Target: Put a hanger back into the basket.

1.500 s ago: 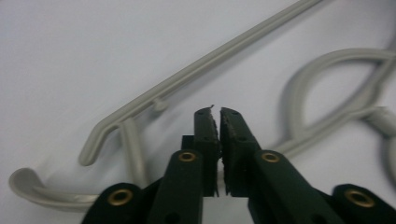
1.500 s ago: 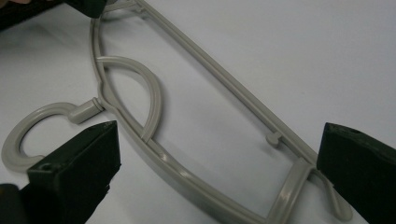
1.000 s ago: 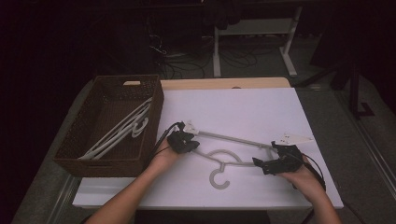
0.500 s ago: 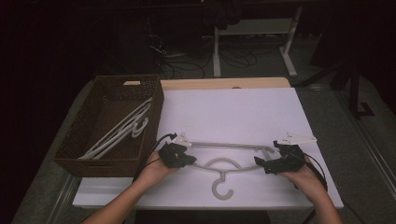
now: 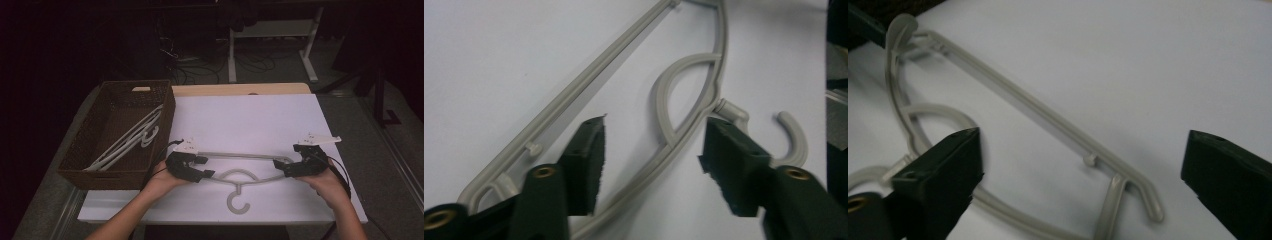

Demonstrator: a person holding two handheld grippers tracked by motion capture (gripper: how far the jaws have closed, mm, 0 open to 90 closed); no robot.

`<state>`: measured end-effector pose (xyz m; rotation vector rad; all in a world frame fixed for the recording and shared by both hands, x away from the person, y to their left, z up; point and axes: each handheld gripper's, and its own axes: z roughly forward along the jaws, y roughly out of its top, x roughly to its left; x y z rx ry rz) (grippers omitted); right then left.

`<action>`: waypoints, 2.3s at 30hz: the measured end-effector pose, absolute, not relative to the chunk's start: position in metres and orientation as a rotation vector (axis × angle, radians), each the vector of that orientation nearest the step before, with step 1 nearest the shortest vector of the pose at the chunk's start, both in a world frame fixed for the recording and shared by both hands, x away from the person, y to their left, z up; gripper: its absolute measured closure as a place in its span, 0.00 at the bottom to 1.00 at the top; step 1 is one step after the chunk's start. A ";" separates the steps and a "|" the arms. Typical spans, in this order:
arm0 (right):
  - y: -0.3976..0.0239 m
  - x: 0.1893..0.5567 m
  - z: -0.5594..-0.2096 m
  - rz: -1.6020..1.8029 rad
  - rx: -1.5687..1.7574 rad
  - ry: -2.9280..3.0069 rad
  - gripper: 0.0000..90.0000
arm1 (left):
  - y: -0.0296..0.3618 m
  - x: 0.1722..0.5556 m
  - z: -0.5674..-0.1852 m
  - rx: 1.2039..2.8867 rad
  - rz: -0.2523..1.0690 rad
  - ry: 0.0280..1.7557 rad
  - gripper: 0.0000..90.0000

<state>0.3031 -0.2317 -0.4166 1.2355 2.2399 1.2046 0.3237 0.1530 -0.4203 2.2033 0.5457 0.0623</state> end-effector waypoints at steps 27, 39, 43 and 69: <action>-0.218 0.352 -0.428 0.952 1.291 2.383 0.99 | 0.152 0.326 -0.425 2.161 0.037 0.545 0.15; -0.217 0.355 -0.441 0.868 1.295 2.425 0.99 | 0.152 0.327 -0.426 2.168 0.036 0.542 0.15; -0.216 0.356 -0.447 0.837 1.305 2.444 0.99 | 0.152 0.327 -0.426 2.171 0.037 0.541 0.16; -0.214 0.359 -0.448 0.810 1.345 2.448 1.00 | 0.122 0.329 -0.445 2.450 0.155 0.265 0.48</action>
